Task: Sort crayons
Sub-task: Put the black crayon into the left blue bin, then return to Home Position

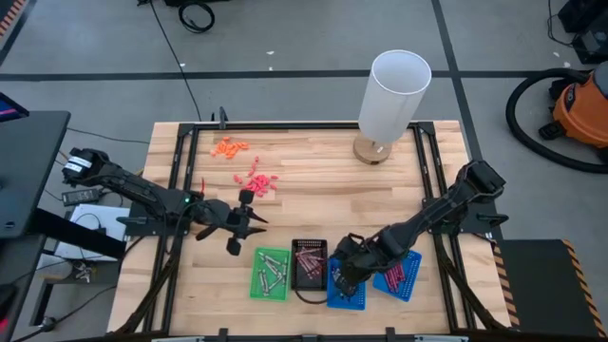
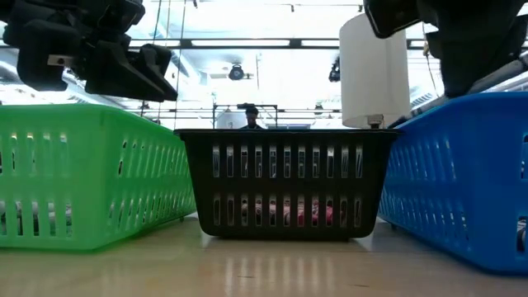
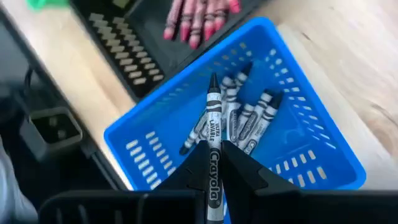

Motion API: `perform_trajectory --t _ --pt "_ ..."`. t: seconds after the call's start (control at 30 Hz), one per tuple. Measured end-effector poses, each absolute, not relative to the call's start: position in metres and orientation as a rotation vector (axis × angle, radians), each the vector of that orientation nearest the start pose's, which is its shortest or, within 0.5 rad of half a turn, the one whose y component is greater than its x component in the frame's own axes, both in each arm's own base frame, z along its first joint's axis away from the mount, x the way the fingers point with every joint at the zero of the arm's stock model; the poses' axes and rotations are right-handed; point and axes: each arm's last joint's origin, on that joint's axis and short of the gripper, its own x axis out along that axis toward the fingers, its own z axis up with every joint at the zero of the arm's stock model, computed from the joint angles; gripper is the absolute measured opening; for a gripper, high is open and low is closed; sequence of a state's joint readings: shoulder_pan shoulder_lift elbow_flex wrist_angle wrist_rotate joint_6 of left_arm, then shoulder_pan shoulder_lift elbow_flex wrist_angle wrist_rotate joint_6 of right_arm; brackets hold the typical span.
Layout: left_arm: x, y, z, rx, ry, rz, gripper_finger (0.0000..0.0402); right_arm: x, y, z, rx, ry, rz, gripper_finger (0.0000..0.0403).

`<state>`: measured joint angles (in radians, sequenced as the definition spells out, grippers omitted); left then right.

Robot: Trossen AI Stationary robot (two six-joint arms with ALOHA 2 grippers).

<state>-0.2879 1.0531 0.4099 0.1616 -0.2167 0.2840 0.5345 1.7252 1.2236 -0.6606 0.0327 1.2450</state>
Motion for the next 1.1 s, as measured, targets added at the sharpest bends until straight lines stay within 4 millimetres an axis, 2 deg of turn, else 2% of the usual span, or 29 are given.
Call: perform_trajectory --t 0.17,0.43,0.73,0.87,1.1 --pt "0.201 -0.05 0.189 0.394 0.457 -0.122 0.0117 0.291 0.175 0.201 0.87 1.142 -0.471 0.0036" --pt "0.201 -0.049 0.19 0.382 0.458 -0.117 0.0117 0.285 0.173 0.187 0.929 1.091 -0.563 0.0041" --pt "0.201 -0.049 0.189 0.368 0.461 -0.114 0.0117 0.284 0.17 0.179 0.922 1.088 -0.542 0.0104" --pt "0.2 -0.05 0.19 0.362 0.454 -0.127 0.0117 0.283 0.163 0.187 0.855 1.088 -0.502 0.0115" --pt "0.194 -0.049 0.198 0.352 0.423 -0.142 0.0117 0.278 0.147 0.22 0.584 0.896 -0.436 0.0114"
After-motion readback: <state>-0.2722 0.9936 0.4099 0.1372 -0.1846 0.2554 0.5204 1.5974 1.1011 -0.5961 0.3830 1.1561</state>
